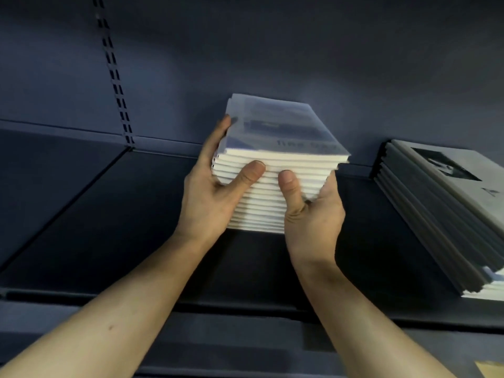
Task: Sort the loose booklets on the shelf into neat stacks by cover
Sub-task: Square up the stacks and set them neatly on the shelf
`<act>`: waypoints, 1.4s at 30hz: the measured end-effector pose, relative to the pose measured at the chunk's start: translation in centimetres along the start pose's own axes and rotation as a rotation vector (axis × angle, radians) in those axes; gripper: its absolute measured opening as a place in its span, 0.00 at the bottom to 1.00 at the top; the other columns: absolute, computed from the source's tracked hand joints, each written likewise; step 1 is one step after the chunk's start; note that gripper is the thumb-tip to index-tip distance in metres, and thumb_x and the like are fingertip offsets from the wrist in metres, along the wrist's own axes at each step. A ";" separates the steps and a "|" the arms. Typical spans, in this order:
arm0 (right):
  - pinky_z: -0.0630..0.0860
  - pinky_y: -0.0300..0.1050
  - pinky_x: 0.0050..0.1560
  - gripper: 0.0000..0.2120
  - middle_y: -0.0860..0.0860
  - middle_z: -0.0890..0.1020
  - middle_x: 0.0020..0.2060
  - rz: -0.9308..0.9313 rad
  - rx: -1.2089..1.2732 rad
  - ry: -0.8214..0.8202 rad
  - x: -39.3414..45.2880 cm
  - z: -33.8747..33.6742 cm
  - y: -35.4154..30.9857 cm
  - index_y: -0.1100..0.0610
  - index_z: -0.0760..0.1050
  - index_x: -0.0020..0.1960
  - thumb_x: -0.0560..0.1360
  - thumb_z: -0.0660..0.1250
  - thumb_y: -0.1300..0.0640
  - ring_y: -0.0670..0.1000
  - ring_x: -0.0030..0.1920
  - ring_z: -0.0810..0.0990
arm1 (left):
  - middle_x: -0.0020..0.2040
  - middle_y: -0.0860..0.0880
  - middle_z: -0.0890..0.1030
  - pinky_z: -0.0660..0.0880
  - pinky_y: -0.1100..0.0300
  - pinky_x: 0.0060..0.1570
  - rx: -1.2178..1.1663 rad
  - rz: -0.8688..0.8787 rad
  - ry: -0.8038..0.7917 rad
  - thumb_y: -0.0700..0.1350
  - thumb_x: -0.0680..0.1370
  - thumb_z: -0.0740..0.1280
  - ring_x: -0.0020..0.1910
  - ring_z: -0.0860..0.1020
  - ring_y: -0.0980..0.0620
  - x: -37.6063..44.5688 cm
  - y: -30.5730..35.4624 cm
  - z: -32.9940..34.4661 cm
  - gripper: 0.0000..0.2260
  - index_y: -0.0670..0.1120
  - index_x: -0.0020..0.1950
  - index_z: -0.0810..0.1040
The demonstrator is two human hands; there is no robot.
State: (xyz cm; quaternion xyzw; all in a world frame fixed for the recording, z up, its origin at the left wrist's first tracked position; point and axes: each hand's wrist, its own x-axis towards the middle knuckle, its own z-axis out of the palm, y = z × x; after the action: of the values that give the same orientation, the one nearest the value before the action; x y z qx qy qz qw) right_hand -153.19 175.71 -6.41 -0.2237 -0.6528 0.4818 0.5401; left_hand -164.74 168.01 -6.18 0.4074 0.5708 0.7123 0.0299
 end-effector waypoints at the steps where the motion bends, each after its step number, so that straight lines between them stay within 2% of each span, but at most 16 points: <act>1: 0.76 0.30 0.49 0.21 0.43 0.85 0.49 0.003 0.009 0.003 0.1 0.0 0.0 0.54 0.75 0.65 0.74 0.72 0.50 0.38 0.50 0.82 | 0.58 0.67 0.79 0.74 0.70 0.54 -0.016 -0.001 -0.006 0.52 0.73 0.74 0.58 0.78 0.64 0.0 0.1 0.1 0.32 0.57 0.75 0.66; 3: 0.76 0.30 0.48 0.23 0.43 0.85 0.49 -0.003 0.026 -0.003 0.1 0.1 -0.1 0.55 0.74 0.65 0.73 0.73 0.49 0.38 0.51 0.83 | 0.58 0.68 0.79 0.74 0.70 0.54 -0.042 0.000 -0.013 0.53 0.72 0.72 0.59 0.78 0.65 0.0 0.2 0.2 0.32 0.58 0.74 0.65; 5: 0.76 0.30 0.51 0.31 0.43 0.83 0.53 -0.021 0.065 -0.008 0.0 0.0 -0.4 0.54 0.69 0.71 0.72 0.72 0.48 0.37 0.54 0.81 | 0.60 0.69 0.78 0.74 0.69 0.56 -0.071 -0.010 -0.012 0.54 0.72 0.71 0.61 0.76 0.66 -0.1 0.5 0.3 0.32 0.59 0.75 0.64; 7: 0.72 0.27 0.56 0.41 0.35 0.76 0.59 -0.063 0.094 0.036 -0.1 0.0 -0.8 0.52 0.55 0.80 0.72 0.70 0.46 0.31 0.59 0.76 | 0.62 0.66 0.77 0.73 0.70 0.58 -0.104 -0.020 0.008 0.55 0.73 0.69 0.62 0.75 0.66 -0.2 0.6 0.3 0.32 0.58 0.76 0.63; 9: 0.69 0.25 0.59 0.44 0.25 0.69 0.61 -0.115 0.087 0.083 0.0 0.1 -0.8 0.52 0.48 0.81 0.73 0.68 0.47 0.28 0.64 0.70 | 0.62 0.65 0.76 0.72 0.73 0.56 -0.128 -0.032 0.028 0.56 0.75 0.66 0.62 0.75 0.67 -0.3 0.6 0.2 0.31 0.57 0.77 0.62; 11: 0.70 0.26 0.57 0.37 0.25 0.73 0.58 -0.129 0.028 0.085 0.0 0.2 -0.6 0.50 0.54 0.79 0.75 0.66 0.46 0.30 0.61 0.73 | 0.63 0.65 0.77 0.72 0.73 0.57 -0.127 -0.049 0.027 0.58 0.75 0.64 0.62 0.75 0.68 -0.4 0.6 0.3 0.30 0.59 0.77 0.61; 14: 0.74 0.27 0.52 0.26 0.39 0.78 0.59 -0.104 -0.067 0.068 0.3 0.3 0.0 0.47 0.63 0.75 0.79 0.62 0.43 0.34 0.58 0.77 | 0.59 0.68 0.78 0.71 0.74 0.55 -0.103 -0.043 0.024 0.60 0.76 0.62 0.61 0.75 0.69 -0.4 0.2 0.5 0.29 0.60 0.77 0.61; 19: 0.77 0.36 0.56 0.23 0.45 0.77 0.64 -0.093 -0.139 0.050 0.9 0.4 0.2 0.45 0.62 0.73 0.80 0.59 0.42 0.41 0.59 0.78 | 0.63 0.59 0.79 0.72 0.65 0.62 -0.093 0.027 0.027 0.55 0.78 0.63 0.63 0.76 0.61 0.3 -0.5 1.0 0.28 0.52 0.77 0.63; 22: 0.78 0.42 0.57 0.22 0.46 0.77 0.64 -0.082 -0.138 0.056 0.9 0.4 0.0 0.42 0.61 0.72 0.80 0.59 0.41 0.42 0.59 0.79 | 0.62 0.60 0.79 0.73 0.64 0.62 -0.105 0.007 0.036 0.56 0.78 0.64 0.63 0.76 0.62 0.2 -0.2 1.0 0.28 0.54 0.77 0.62; 25: 0.79 0.49 0.59 0.25 0.45 0.77 0.64 -0.067 -0.123 0.053 0.2 0.5 -0.5 0.41 0.60 0.74 0.79 0.60 0.39 0.43 0.60 0.79 | 0.61 0.63 0.79 0.73 0.66 0.60 -0.136 -0.023 0.044 0.57 0.77 0.65 0.62 0.76 0.64 -0.7 0.7 0.8 0.31 0.55 0.78 0.60; 29: 0.77 0.38 0.61 0.35 0.38 0.78 0.60 -0.019 -0.030 0.104 -0.4 0.4 -0.7 0.43 0.56 0.78 0.75 0.64 0.36 0.36 0.60 0.78 | 0.61 0.69 0.76 0.71 0.70 0.61 -0.117 0.016 0.059 0.57 0.77 0.63 0.64 0.73 0.67 -1.4 0.9 0.5 0.31 0.55 0.79 0.59; 32: 0.78 0.34 0.55 0.30 0.39 0.81 0.56 0.022 -0.014 0.082 0.0 0.5 -0.6 0.44 0.63 0.75 0.76 0.66 0.39 0.36 0.56 0.80 | 0.61 0.65 0.78 0.73 0.68 0.59 -0.114 -0.024 0.090 0.59 0.78 0.62 0.61 0.75 0.67 -0.6 0.8 0.6 0.24 0.59 0.74 0.67; 35: 0.77 0.30 0.49 0.23 0.39 0.83 0.51 0.013 0.009 0.078 0.6 0.7 -0.3 0.47 0.69 0.71 0.77 0.67 0.44 0.36 0.52 0.81 | 0.55 0.64 0.81 0.74 0.70 0.52 -0.131 -0.025 0.070 0.53 0.81 0.62 0.57 0.79 0.64 0.0 0.6 0.8 0.15 0.61 0.68 0.70; 39: 0.76 0.30 0.49 0.25 0.38 0.83 0.49 0.002 0.047 0.069 0.7 0.7 -0.7 0.50 0.69 0.71 0.76 0.69 0.47 0.37 0.52 0.81 | 0.55 0.67 0.80 0.74 0.71 0.53 -0.133 -0.017 0.036 0.55 0.78 0.62 0.58 0.78 0.66 0.1 0.5 0.7 0.22 0.59 0.72 0.65; 42: 0.79 0.40 0.56 0.35 0.42 0.83 0.54 0.060 0.034 0.015 0.4 0.3 -0.5 0.50 0.65 0.74 0.72 0.73 0.43 0.40 0.56 0.81 | 0.61 0.57 0.81 0.76 0.63 0.59 -0.099 -0.076 -0.015 0.60 0.77 0.64 0.60 0.78 0.61 -0.4 0.2 0.0 0.30 0.53 0.77 0.63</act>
State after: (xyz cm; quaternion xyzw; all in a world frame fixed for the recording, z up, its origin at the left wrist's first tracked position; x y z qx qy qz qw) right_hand -153.47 175.67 -5.75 -0.2372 -0.6335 0.5072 0.5340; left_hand -164.41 167.79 -6.25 0.3885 0.5499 0.7349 0.0812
